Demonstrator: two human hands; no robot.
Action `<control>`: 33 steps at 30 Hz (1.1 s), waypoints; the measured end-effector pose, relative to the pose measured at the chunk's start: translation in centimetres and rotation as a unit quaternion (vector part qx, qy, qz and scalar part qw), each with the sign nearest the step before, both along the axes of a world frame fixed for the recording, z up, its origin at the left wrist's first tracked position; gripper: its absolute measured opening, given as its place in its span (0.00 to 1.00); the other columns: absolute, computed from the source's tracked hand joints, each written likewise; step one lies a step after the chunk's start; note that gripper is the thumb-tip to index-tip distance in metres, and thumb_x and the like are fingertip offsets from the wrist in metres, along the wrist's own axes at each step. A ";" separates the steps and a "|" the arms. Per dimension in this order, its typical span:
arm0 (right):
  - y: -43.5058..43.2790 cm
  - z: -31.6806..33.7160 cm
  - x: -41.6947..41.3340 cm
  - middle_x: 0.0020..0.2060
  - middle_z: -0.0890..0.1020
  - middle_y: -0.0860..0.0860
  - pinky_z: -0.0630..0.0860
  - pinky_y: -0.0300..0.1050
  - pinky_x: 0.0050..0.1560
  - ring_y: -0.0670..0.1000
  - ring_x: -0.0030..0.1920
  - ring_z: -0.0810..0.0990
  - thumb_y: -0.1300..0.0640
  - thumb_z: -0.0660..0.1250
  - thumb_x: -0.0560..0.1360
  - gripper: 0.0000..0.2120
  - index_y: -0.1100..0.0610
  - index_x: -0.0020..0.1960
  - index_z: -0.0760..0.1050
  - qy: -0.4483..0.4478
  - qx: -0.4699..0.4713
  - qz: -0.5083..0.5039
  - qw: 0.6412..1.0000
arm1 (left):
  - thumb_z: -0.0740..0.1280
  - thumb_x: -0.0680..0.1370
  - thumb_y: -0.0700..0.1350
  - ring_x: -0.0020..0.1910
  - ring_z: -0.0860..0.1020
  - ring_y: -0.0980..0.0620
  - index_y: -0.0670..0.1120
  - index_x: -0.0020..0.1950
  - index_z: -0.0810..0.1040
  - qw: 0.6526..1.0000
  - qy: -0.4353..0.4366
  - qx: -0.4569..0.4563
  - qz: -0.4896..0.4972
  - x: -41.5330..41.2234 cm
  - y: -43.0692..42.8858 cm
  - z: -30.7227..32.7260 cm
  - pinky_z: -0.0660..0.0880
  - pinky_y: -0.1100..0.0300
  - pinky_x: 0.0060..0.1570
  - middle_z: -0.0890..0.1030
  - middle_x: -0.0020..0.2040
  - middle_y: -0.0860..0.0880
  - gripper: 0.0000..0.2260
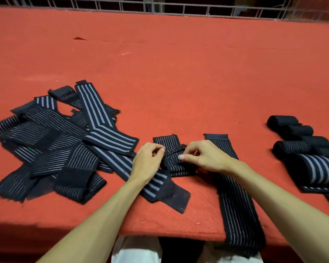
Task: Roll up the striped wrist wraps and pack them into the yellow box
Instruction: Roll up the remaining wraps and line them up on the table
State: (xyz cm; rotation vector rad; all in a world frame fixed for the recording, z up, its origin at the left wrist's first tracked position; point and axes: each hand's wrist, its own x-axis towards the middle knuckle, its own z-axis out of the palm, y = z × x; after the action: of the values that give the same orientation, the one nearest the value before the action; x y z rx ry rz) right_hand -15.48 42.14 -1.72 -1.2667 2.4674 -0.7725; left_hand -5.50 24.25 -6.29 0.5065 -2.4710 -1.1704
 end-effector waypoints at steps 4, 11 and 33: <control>-1.4 -0.1 -0.5 0.45 0.79 0.46 0.70 0.37 0.44 0.40 0.40 0.74 0.48 0.69 0.76 0.07 0.52 0.46 0.77 0.040 -0.031 -0.052 0.997 | 0.63 0.79 0.55 0.52 0.73 0.57 0.55 0.52 0.80 0.999 -0.027 -0.011 -0.018 0.2 0.1 -0.1 0.70 0.55 0.54 0.75 0.48 0.60 0.08; -1.7 -2.1 -0.6 0.51 0.74 0.43 0.65 0.28 0.43 0.28 0.41 0.71 0.50 0.75 0.71 0.15 0.50 0.55 0.74 0.023 -0.081 -0.072 0.994 | 0.67 0.75 0.59 0.52 0.71 0.58 0.54 0.58 0.79 0.998 -0.022 -0.032 -0.047 0.5 0.1 -0.2 0.70 0.57 0.54 0.76 0.49 0.59 0.15; -2.2 5.8 -1.0 0.31 0.74 0.47 0.65 0.40 0.35 0.44 0.33 0.69 0.52 0.67 0.78 0.12 0.53 0.36 0.75 -0.117 -0.392 -0.259 0.875 | 0.75 0.72 0.49 0.58 0.72 0.55 0.48 0.56 0.79 0.983 0.032 0.033 -0.175 -0.4 1.2 4.6 0.65 0.63 0.61 0.74 0.55 0.52 0.14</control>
State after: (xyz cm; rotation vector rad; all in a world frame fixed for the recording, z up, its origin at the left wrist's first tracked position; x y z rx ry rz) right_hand -16.45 39.94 4.08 -0.5802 2.3541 -2.0802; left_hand -5.95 25.46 -1.67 0.0452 -2.5381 -1.3790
